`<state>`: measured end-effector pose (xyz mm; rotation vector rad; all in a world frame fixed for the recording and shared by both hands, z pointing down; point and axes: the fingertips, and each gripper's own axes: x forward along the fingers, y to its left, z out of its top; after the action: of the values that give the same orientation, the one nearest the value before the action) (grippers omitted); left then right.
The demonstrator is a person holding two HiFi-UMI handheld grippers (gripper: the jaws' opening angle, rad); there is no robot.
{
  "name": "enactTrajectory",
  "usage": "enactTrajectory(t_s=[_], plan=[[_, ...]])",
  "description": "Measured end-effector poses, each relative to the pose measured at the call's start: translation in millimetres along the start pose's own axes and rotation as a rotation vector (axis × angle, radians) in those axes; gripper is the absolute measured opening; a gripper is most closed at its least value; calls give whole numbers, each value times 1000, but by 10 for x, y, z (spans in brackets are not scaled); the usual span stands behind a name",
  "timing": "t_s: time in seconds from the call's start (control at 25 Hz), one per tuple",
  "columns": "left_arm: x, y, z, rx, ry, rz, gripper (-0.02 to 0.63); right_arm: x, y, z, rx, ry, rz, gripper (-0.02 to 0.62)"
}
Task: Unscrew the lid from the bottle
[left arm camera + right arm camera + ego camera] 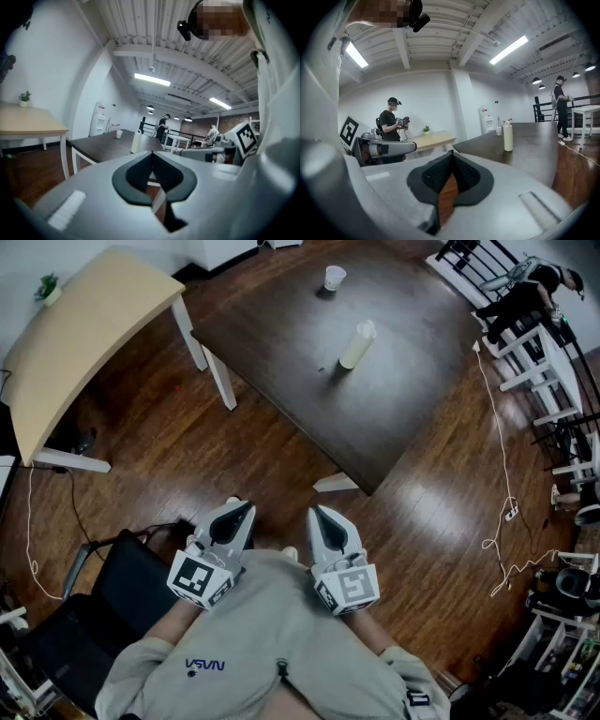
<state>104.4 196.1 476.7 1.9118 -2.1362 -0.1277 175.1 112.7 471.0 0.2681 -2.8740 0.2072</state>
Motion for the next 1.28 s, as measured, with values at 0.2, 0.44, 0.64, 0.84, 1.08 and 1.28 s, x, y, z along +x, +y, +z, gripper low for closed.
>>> enactTrajectory(t_s=[0.2, 0.44, 0.64, 0.84, 1.08, 1.28], plan=[[-77, 558, 219, 4, -16, -1, 2, 515, 214, 263, -10, -29, -17, -2], [-68, 1098, 454, 1, -52, -31, 2, 978, 339, 473, -31, -37, -69, -2], [15, 1371, 510, 11, -55, -71, 2, 1218, 410, 529, -22, -48, -105, -2], [197, 1432, 585, 8, -50, -92, 2, 1345, 305, 553, -20, -40, -122, -2], [501, 1477, 476, 47, 11, -109, 2, 1493, 94, 448, 46, -68, -131, -2], [837, 1467, 628, 91, 56, -111, 2, 1632, -161, 560, 66, -88, -112, -2]])
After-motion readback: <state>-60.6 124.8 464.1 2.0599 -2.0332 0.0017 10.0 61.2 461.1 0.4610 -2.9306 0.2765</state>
